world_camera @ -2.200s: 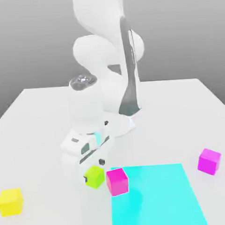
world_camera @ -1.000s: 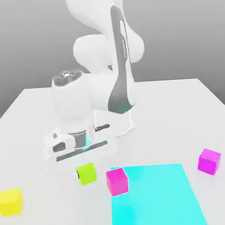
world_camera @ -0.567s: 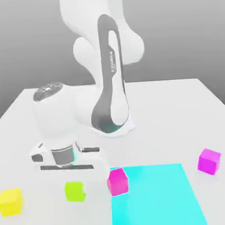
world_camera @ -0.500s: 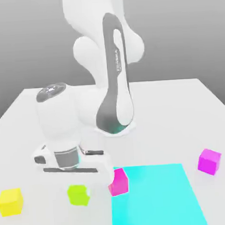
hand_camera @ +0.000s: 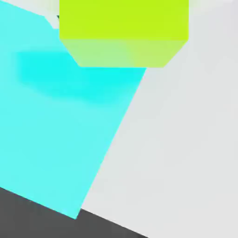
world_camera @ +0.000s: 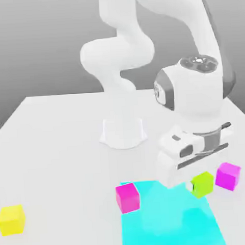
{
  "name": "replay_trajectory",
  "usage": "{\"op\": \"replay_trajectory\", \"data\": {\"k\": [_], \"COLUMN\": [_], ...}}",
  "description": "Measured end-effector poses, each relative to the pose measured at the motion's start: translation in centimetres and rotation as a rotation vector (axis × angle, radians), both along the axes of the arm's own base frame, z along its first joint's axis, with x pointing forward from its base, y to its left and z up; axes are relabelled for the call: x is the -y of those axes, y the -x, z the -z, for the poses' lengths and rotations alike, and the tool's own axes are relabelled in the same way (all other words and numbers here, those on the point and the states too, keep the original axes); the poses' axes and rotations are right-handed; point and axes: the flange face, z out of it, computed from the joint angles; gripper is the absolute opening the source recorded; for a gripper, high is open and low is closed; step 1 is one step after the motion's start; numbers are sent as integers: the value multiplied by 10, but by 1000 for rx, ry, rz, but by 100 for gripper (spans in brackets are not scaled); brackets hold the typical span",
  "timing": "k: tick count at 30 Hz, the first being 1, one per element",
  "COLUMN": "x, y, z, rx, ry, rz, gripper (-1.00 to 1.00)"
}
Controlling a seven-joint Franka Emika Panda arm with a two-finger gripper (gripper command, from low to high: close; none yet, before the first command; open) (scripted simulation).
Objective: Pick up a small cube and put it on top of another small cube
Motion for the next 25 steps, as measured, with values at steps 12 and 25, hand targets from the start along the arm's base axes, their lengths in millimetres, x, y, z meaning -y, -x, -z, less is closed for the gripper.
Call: {"op": "replay_trajectory", "data": {"k": [12,25], "x": [-88,-86], "y": [92,91], "z": [16,24], "rx": [20,21], "ry": [56,57], "rz": [-479,-475], "gripper": [-100,100]}}
